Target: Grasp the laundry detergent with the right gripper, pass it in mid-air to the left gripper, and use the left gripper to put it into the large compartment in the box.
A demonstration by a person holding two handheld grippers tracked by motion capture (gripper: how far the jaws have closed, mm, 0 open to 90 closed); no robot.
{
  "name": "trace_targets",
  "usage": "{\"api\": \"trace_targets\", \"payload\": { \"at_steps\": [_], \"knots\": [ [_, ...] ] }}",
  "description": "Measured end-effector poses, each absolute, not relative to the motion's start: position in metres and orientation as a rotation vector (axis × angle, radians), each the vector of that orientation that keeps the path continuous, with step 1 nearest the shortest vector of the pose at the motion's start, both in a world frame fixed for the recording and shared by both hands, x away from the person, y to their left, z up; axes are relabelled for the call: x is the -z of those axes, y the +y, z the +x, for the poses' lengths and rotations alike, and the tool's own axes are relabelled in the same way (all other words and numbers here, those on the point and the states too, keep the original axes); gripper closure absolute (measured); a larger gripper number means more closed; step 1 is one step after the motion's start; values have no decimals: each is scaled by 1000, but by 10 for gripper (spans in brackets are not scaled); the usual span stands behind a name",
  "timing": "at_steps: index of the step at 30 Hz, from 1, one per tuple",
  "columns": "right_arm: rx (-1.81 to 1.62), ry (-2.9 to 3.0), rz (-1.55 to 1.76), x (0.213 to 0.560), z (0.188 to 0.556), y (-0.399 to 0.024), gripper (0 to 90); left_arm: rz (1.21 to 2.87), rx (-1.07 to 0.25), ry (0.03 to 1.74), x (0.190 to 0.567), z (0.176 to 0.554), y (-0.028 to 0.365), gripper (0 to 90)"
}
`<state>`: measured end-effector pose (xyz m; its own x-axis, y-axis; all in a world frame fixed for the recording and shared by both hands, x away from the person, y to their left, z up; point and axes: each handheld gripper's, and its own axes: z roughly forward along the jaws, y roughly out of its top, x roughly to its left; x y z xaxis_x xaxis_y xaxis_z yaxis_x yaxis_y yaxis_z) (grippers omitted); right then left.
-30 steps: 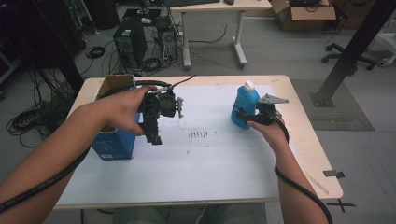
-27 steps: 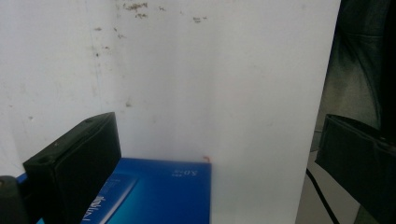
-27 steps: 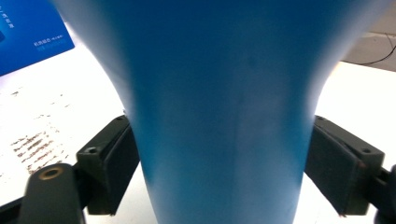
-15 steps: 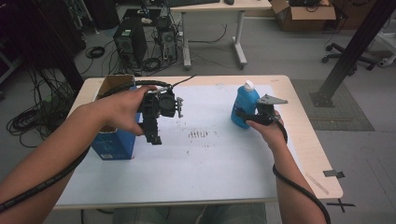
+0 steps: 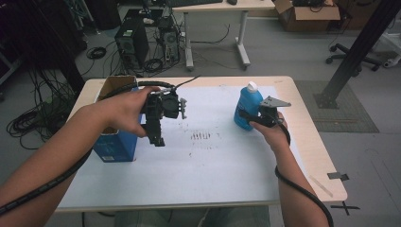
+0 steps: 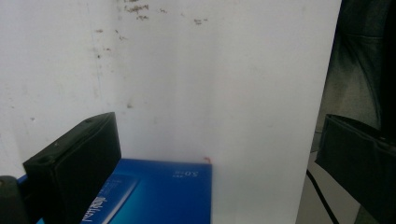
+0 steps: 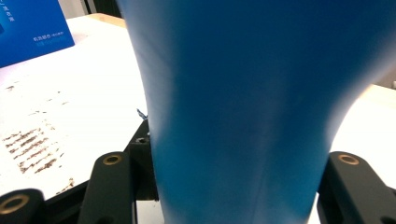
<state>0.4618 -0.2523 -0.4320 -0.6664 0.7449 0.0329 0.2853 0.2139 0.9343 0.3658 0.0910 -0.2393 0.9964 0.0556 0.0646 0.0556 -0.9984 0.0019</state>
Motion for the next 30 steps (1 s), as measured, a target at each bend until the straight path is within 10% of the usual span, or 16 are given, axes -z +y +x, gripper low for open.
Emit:
{"api": "trace_targets", "payload": {
  "at_steps": [30],
  "knots": [
    [-1550, 2253, 630, 354, 434, -258, 462, 3133, -123, 73, 228, 366, 84, 2]
  ]
}}
